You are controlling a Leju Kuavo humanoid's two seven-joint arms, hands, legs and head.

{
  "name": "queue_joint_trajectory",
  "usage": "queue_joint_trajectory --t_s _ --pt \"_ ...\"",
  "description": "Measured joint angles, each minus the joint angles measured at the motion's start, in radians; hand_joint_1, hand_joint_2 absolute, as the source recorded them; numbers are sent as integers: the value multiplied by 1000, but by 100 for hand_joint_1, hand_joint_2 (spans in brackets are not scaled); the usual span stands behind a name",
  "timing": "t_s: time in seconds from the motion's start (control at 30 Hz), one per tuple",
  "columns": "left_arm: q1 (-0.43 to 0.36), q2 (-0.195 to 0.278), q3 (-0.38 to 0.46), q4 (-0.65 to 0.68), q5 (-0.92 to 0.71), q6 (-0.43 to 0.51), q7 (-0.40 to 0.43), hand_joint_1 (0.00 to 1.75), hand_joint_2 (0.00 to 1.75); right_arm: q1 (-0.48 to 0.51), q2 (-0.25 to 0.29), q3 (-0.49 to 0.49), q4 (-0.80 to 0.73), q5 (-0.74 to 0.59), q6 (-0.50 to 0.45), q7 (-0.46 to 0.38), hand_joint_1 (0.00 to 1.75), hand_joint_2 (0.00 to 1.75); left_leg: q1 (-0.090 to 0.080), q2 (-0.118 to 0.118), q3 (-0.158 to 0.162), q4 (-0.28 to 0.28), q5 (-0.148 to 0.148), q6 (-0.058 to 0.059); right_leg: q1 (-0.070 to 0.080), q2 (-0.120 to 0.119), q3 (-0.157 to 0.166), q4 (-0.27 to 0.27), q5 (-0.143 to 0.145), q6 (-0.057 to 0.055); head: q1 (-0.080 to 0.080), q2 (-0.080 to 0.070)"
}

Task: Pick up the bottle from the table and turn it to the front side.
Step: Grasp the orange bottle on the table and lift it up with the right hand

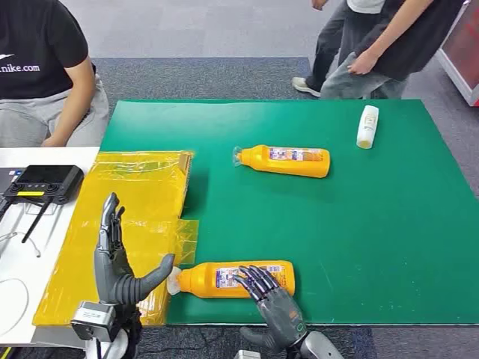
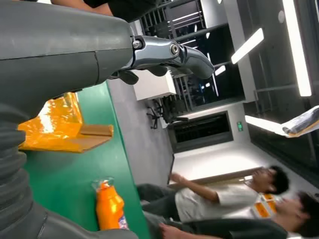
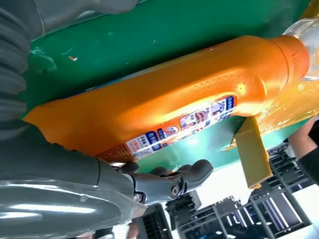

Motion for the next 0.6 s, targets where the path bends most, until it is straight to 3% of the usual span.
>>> queue_joint_trajectory --t_s 0.6 --pt "-18 -2 -2 13 27 15 0 0 175 -30 -10 -6 22 16 24 -26 0 175 0 0 0 0 0 0 0 0 0 0 0 0 0 0"
